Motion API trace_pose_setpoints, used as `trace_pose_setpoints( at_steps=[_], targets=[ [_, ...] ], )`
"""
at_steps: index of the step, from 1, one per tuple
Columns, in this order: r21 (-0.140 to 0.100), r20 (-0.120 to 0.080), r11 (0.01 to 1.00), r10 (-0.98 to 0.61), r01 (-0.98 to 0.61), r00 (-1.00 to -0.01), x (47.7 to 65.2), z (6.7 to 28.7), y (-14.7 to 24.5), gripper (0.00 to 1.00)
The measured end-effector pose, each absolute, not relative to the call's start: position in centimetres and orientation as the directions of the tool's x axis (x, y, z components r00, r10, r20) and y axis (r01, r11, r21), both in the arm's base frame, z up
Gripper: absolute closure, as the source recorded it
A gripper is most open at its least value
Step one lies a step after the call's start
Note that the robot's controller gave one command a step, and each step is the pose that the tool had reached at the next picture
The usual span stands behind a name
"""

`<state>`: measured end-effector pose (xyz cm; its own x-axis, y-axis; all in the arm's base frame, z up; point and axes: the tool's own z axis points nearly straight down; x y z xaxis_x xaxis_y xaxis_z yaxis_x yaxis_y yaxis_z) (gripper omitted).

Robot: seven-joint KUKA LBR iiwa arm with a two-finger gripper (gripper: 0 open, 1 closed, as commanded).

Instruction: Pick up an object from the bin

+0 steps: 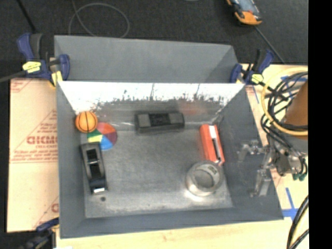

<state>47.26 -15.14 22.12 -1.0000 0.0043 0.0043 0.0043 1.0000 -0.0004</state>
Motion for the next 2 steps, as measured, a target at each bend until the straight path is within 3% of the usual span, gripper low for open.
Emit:
trace_pose_setpoints(
  at_steps=[1, 2],
  targets=[
    [-0.002, -0.003, 1.0, 0.0, 0.0, -1.0, 47.4, 22.6, -15.0, 0.0],
    [-0.004, -0.008, 0.997, -0.076, -0.076, -0.997, 47.7, 18.8, -14.3, 0.0]
  ],
)
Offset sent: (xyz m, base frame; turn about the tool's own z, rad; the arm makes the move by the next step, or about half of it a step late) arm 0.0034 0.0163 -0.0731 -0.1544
